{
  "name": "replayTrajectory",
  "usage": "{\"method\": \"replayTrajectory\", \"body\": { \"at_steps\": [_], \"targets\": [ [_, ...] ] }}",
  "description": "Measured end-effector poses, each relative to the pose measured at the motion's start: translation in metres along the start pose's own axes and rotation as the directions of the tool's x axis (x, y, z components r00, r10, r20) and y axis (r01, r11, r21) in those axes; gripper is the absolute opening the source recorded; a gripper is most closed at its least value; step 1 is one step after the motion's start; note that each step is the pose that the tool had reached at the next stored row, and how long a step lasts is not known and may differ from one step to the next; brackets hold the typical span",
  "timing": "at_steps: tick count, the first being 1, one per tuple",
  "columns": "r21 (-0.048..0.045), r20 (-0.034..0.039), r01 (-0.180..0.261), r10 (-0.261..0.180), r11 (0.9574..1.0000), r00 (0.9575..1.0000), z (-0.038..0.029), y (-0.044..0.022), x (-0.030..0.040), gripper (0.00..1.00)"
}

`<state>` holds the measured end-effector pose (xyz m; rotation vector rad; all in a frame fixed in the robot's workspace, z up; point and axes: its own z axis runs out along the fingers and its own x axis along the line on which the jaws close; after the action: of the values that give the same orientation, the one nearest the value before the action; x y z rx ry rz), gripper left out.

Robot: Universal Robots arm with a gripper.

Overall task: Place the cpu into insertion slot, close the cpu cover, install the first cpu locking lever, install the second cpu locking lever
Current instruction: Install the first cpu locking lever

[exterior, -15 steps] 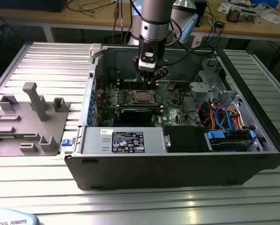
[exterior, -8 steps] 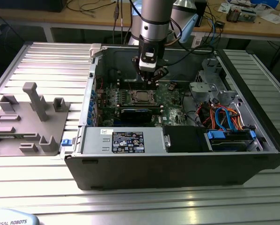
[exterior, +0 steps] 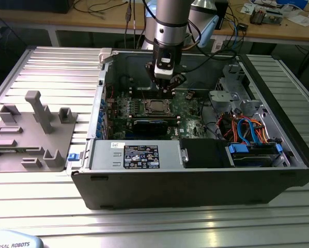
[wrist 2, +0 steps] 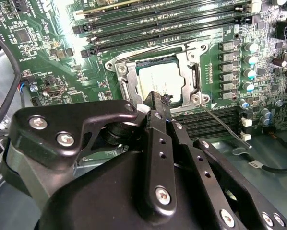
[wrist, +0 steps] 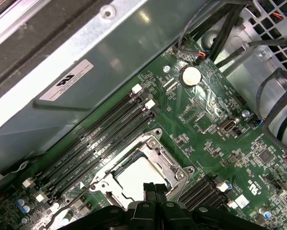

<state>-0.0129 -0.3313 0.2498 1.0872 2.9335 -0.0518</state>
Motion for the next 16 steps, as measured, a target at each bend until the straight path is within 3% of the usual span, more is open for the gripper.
{"method": "replayTrajectory", "body": {
  "at_steps": [16],
  "targets": [
    [-0.0005,0.0007,0.026,-0.026,0.9997,0.9997,0.0,0.0,0.0,0.11]
  ]
}}
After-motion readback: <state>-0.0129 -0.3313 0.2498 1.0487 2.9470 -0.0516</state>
